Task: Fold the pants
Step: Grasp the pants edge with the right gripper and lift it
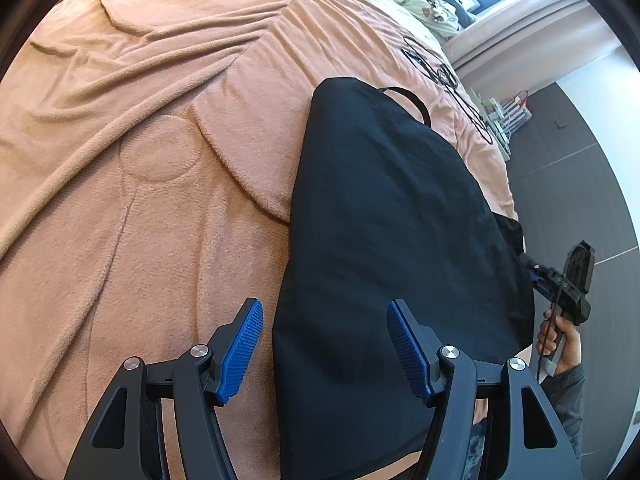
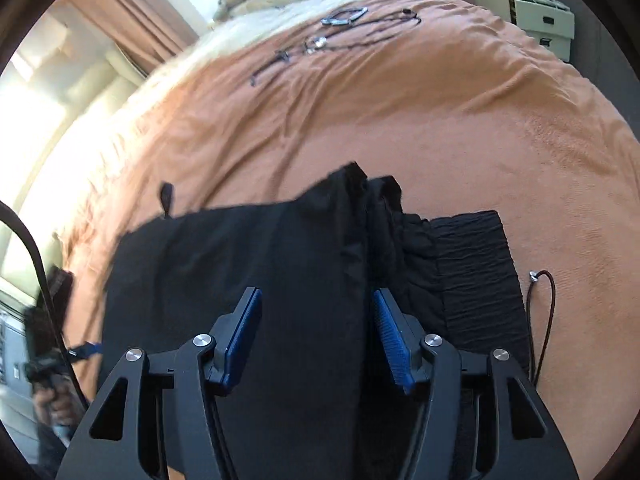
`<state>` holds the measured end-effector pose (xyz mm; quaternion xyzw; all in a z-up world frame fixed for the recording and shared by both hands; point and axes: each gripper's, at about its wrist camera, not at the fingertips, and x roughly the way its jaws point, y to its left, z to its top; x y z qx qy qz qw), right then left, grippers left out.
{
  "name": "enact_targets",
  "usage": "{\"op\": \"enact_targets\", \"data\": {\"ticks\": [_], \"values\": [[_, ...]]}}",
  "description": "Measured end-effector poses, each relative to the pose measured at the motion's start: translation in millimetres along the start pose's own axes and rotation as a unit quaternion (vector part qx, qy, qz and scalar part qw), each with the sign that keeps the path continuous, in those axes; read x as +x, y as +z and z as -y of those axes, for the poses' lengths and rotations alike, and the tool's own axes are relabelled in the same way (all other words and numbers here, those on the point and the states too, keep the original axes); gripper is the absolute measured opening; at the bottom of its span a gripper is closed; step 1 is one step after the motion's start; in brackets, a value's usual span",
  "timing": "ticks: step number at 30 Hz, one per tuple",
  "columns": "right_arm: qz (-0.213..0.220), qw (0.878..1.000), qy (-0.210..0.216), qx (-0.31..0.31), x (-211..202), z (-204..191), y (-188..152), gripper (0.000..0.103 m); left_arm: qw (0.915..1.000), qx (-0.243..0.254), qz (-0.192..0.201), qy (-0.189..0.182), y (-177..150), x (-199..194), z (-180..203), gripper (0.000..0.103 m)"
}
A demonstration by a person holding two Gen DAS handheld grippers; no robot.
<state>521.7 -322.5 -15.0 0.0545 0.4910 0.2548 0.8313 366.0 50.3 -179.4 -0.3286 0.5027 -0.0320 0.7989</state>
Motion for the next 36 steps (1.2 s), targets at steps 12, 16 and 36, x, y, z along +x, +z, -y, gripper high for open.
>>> {"op": "enact_targets", "data": {"ticks": [12, 16, 36], "values": [[0.010, 0.998, -0.063, -0.025, -21, -10, -4, 0.007, 1.0000, 0.009, -0.003, -0.003, 1, 5, 7, 0.067], [0.020, 0.997, -0.064, -0.026, -37, -9, -10, 0.060, 0.9999, 0.008, -0.004, -0.004, 1, 7, 8, 0.067], [-0.048, 0.999, -0.009, -0.024, 4, 17, -10, 0.024, 0.9999, 0.006, -0.014, 0.007, -2, 16, 5, 0.067]]}}
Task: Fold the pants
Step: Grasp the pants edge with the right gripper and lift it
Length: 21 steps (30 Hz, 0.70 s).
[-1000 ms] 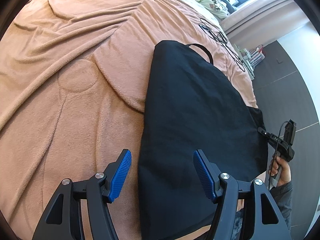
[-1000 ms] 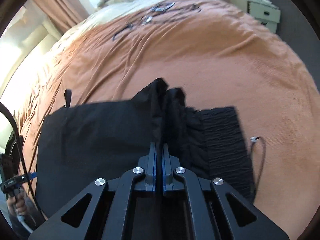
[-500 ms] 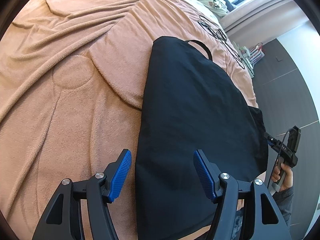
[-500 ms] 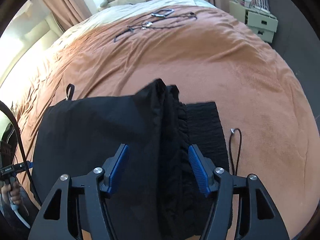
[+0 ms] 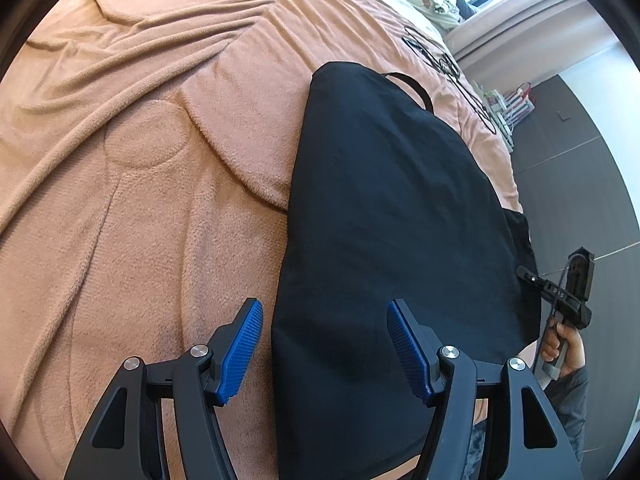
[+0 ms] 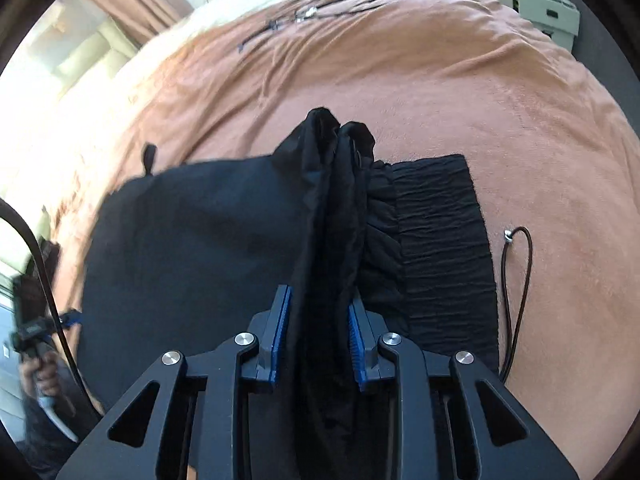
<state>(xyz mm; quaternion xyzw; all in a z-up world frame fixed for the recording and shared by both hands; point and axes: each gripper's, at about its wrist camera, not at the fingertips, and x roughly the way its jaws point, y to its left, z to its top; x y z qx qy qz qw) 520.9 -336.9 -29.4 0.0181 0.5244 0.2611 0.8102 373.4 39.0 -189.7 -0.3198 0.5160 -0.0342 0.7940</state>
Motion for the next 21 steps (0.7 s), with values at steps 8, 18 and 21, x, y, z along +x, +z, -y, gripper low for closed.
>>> {"op": "enact_targets", "data": {"ticks": [8, 18, 21], "values": [[0.019, 0.999, -0.023, -0.024, -9, -10, 3, 0.003, 1.0000, 0.002, -0.001, 0.003, 1, 0, 3, 0.067], [0.035, 0.996, -0.083, -0.027, -54, -9, 1, 0.002, 0.9999, 0.005, -0.012, -0.008, 2, 9, 12, 0.067], [0.031, 0.995, -0.099, -0.015, -54, 0, 3, 0.002, 0.9999, 0.003, -0.012, -0.009, 2, 9, 11, 0.067]]}}
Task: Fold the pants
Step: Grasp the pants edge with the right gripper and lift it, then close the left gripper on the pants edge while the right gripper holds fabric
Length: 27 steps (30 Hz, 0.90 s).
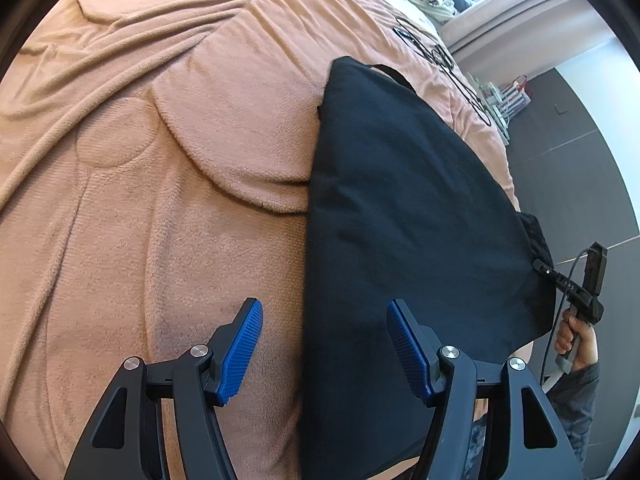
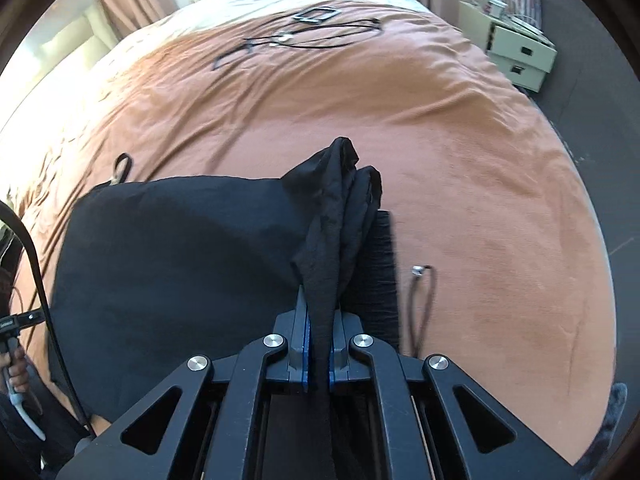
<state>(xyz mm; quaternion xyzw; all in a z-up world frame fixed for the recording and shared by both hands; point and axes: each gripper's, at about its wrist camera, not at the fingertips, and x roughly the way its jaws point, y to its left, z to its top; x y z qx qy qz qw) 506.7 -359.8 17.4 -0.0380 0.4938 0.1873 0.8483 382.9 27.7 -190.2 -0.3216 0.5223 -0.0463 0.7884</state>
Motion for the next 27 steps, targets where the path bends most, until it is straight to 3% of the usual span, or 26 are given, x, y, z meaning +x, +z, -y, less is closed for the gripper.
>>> {"op": "enact_targets", "data": {"ticks": [8, 11, 15, 18, 20, 22, 24, 26, 27], "values": [[-0.003, 1.000, -0.002, 0.010, 26, 8, -7, 0.003, 0.9997, -0.018, -0.002, -0.019, 3, 3, -9, 0.067], [0.001, 1.000, 0.004, 0.016, 26, 11, -7, 0.003, 0.9985, -0.033, -0.006, -0.043, 3, 4, -13, 0.066], [0.004, 1.000, 0.000, 0.016, 25, 15, -9, 0.003, 0.9953, -0.046, -0.031, -0.079, -3, 11, -13, 0.048], [0.008, 1.000, 0.005, 0.021, 25, 17, -11, 0.005, 0.9951, -0.046, -0.036, -0.080, -7, 15, -14, 0.044], [0.012, 1.000, 0.004, 0.025, 24, 19, -13, 0.012, 0.9941, -0.053, -0.037, -0.087, -7, 16, -15, 0.044], [0.016, 0.999, 0.006, 0.030, 20, 21, -15, 0.017, 0.9943, -0.052, -0.037, -0.086, -6, 16, -14, 0.037], [0.018, 0.999, 0.010, 0.037, 14, 24, -18, 0.029, 0.9945, -0.051, -0.039, -0.083, -3, 20, -10, 0.026], [0.019, 0.999, 0.021, 0.042, 10, 28, -22, 0.060, 0.9941, -0.052, -0.038, -0.087, -4, 22, -8, 0.018], [0.019, 0.999, 0.023, 0.042, 8, 30, -25, 0.065, 0.9942, -0.051, -0.037, -0.087, -4, 23, -8, 0.013]]}}
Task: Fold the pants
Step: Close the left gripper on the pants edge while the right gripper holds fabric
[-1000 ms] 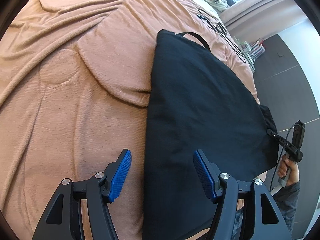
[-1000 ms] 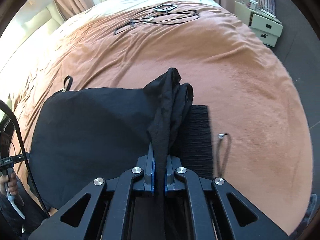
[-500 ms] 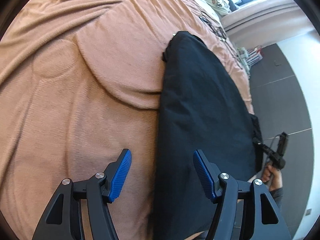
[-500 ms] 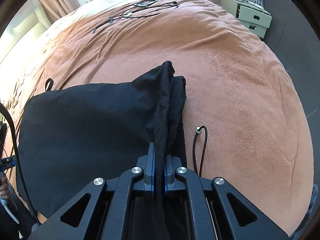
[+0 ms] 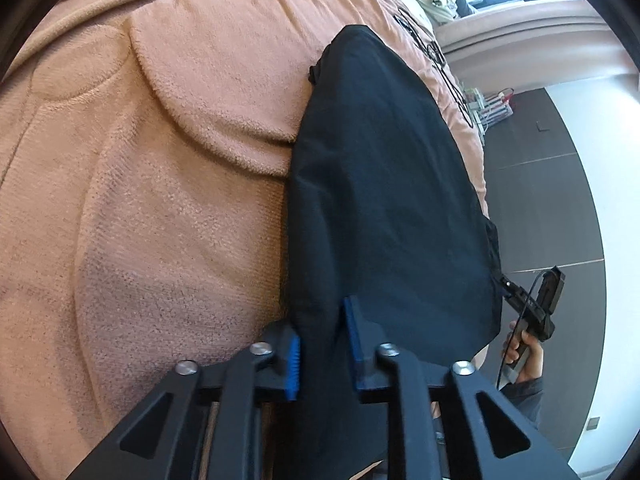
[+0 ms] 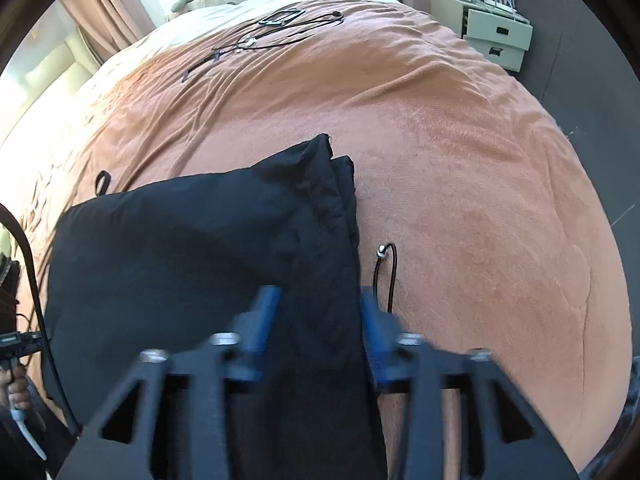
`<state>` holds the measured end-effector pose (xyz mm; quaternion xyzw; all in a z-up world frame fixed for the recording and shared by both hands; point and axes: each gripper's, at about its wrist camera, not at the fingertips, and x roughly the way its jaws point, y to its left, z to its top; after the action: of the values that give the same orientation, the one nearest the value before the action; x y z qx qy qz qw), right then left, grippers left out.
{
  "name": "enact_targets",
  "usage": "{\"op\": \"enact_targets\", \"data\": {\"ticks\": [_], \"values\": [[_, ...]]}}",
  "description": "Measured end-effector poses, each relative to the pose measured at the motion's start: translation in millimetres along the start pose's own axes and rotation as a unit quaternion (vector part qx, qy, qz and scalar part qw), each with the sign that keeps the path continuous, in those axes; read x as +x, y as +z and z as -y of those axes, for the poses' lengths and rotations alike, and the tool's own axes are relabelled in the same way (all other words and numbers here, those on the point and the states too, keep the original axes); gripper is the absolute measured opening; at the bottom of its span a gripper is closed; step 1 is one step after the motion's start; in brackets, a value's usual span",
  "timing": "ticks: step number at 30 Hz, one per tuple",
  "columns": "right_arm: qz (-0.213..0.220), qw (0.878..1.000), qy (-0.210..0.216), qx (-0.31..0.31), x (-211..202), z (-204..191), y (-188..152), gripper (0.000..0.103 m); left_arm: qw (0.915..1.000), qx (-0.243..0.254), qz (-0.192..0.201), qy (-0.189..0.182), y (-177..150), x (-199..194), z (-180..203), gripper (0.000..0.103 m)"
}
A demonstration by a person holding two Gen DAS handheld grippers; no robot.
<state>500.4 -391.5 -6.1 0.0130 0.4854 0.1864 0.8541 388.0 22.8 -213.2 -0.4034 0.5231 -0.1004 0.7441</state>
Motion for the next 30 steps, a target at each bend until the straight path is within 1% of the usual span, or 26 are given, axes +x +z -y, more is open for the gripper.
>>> {"op": "enact_targets", "data": {"ticks": [2, 4, 5, 6, 8, 10, 14, 15, 17, 23, 30], "values": [[-0.006, 1.000, -0.001, 0.003, 0, 5, -4, 0.066, 1.0000, 0.005, 0.007, 0.001, -2, 0, 2, 0.008], [-0.020, 1.000, 0.010, 0.013, 4, 11, -9, 0.066, 0.9998, 0.010, 0.014, 0.004, -2, -2, 5, 0.007], [-0.030, 0.999, 0.017, 0.019, 8, 13, -11, 0.066, 0.9998, 0.012, 0.018, 0.006, -3, -4, 6, 0.006], [-0.046, 0.998, 0.034, 0.030, 16, 17, -14, 0.066, 0.9997, 0.012, 0.022, 0.007, -2, -6, 6, 0.006], [-0.055, 0.996, 0.058, 0.046, 24, 20, -18, 0.066, 0.9995, 0.011, 0.029, 0.008, -1, -11, 6, 0.005], [-0.050, 0.995, 0.069, 0.046, 25, 18, -18, 0.061, 0.9994, 0.008, 0.033, 0.005, 0, -17, 4, 0.005], [-0.054, 0.994, 0.086, 0.045, 24, 15, -17, 0.050, 0.9985, 0.005, 0.052, 0.013, 7, -33, 1, 0.004], [-0.055, 0.994, 0.090, 0.043, 24, 13, -16, 0.049, 0.9983, 0.007, 0.056, 0.014, 9, -38, 0, 0.004], [-0.057, 0.993, 0.092, 0.039, 25, 7, -17, 0.047, 0.9980, 0.007, 0.062, 0.012, 14, -44, -1, 0.004], [-0.062, 0.992, 0.105, 0.044, 38, -16, -19, 0.046, 0.9968, 0.009, 0.077, 0.018, 28, -71, -11, 0.004], [-0.067, 0.990, 0.118, 0.040, 57, -63, -17, 0.044, 0.9955, -0.002, 0.089, 0.033, 41, -105, -40, 0.004]]}}
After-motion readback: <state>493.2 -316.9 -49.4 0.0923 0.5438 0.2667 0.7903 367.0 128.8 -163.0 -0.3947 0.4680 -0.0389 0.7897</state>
